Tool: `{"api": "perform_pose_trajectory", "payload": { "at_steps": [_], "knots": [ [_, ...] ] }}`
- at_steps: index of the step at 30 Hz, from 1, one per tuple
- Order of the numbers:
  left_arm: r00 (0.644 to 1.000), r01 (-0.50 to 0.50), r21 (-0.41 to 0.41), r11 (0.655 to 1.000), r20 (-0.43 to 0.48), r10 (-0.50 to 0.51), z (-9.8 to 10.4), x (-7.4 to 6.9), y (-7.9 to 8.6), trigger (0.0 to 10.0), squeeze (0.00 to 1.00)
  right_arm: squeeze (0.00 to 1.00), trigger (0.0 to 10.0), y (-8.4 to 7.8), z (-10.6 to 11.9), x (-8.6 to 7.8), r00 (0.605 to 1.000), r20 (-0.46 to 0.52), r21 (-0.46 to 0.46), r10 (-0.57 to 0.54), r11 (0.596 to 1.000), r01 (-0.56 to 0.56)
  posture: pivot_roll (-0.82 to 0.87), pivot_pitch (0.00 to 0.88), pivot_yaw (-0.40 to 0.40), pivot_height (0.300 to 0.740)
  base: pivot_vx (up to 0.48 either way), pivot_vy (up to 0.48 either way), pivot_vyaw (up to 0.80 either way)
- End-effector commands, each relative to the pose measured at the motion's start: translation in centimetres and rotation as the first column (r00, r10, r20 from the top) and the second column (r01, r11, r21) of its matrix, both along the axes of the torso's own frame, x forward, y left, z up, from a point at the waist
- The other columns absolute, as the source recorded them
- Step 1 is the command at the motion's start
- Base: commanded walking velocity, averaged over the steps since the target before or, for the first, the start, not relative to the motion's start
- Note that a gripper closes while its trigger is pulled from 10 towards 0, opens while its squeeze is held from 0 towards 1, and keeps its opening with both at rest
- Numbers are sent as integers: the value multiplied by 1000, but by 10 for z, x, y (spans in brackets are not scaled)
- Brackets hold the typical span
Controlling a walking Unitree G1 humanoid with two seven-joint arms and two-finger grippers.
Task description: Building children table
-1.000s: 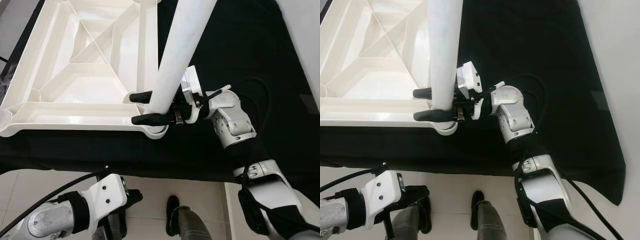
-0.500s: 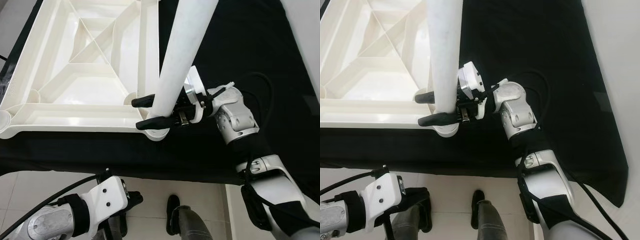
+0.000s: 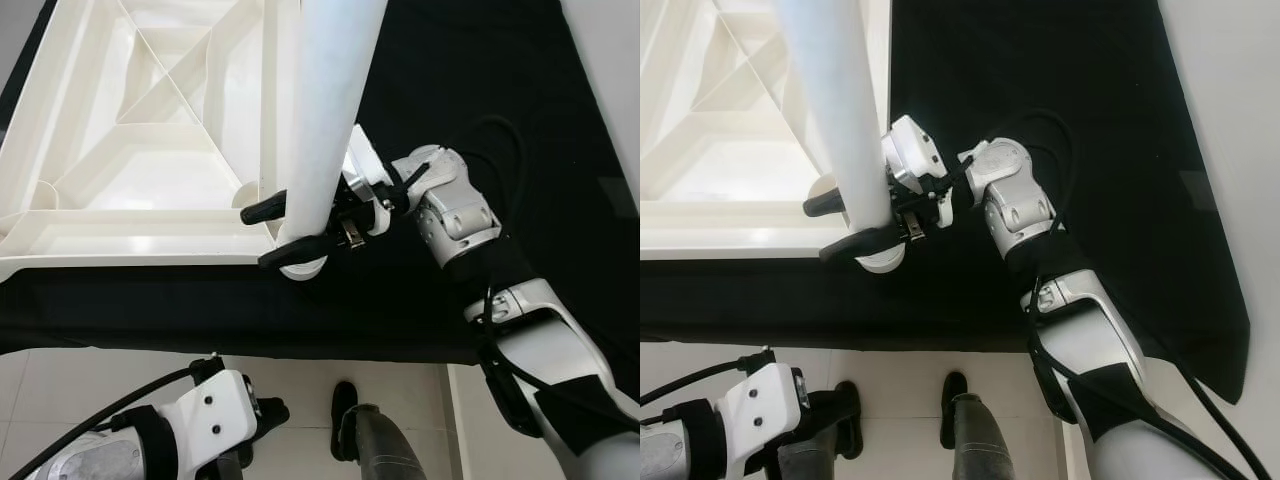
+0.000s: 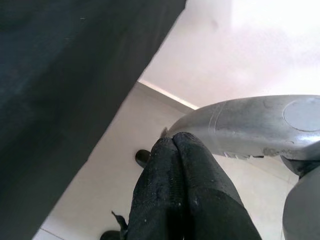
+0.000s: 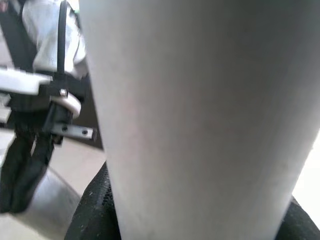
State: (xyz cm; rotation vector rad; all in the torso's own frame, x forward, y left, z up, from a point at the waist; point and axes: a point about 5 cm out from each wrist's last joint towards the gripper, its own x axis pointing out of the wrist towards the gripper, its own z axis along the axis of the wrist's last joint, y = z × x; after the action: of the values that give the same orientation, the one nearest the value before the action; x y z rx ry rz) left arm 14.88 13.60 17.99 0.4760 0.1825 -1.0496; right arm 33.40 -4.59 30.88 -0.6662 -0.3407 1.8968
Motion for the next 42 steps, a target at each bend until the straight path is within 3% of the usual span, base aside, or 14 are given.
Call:
{"api": "perform_pose_trajectory", "payload": {
  "at_steps": [1, 6, 13, 16, 22, 33, 42],
  "knots": [
    [999, 14, 7, 1000, -34, -14, -2, -7, -1, 10000, 0, 0, 10000, -9, -33, 8, 997, -48, -146, -66, 988, 58, 225, 559, -49, 740, 0, 0, 0],
    [999, 14, 8, 1000, -34, -14, -1, -7, -1, 10000, 0, 0, 10000, -10, -27, 8, 998, 27, -200, -51, 978, 55, 224, 562, -49, 740, 0, 0, 0],
    [999, 15, 8, 1000, -32, -15, -2, -6, -3, 10000, 0, 0, 10000, -11, -21, 9, 999, 18, -185, -46, 982, 49, 211, 560, -54, 740, 0, 0, 0],
    [1000, 15, 4, 1000, -22, -15, -2, -3, -4, 10000, 0, 0, 10000, -10, -8, 14, 994, -78, -41, -73, 997, 70, 197, 549, -64, 740, 0, 0, 0],
    [1000, 15, -1, 1000, -15, -15, -3, 0, -6, 10000, 0, 0, 10000, -11, 0, 21, 979, -152, 68, -135, 987, 147, 180, 539, -73, 740, 0, 0, 0],
    [1000, 23, -3, 1000, 3, -23, -5, 6, -9, 10000, 0, 0, 10000, -17, -5, 25, 965, -131, 126, -225, 962, 242, 156, 516, -78, 740, 0, 0, 0],
    [1000, 29, 2, 1000, 13, -29, -5, 8, -10, 10000, 0, 0, 10000, -21, 8, 11, 994, -71, 220, -84, 971, 98, 153, 510, -76, 740, 0, 0, 0]
  ]
}}
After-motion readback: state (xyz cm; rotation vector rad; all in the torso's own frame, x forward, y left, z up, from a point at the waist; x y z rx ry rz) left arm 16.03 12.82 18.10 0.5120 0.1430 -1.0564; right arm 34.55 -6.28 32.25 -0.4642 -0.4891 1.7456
